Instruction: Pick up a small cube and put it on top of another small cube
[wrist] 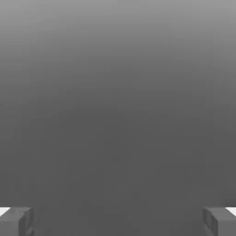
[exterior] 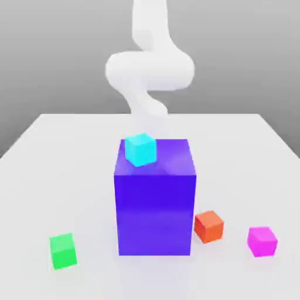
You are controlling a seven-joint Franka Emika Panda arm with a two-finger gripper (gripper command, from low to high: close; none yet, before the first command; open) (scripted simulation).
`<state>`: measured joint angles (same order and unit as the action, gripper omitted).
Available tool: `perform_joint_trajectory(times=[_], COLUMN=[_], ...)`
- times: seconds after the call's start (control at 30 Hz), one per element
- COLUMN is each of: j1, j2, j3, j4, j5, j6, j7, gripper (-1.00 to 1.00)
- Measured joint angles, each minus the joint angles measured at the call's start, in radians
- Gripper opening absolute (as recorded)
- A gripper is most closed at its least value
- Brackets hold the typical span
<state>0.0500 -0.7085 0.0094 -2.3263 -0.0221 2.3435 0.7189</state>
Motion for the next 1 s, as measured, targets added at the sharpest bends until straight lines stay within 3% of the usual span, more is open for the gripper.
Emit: perform_joint_trajectory(times=[0.77, 0.97, 1.0], j1=[0.367, 0.422, 0.434], j2=[0.839, 1.057, 1.088], j3=[0.155, 0.116, 0.101], j4=[-0.241, -0.225, -0.219], j5=[-0.071, -0.149, -0.160], j6=[0.399, 0.552, 0.576], j7=[-0.844, -0.850, -0.841], gripper=[0.00, 0.00, -1.00])
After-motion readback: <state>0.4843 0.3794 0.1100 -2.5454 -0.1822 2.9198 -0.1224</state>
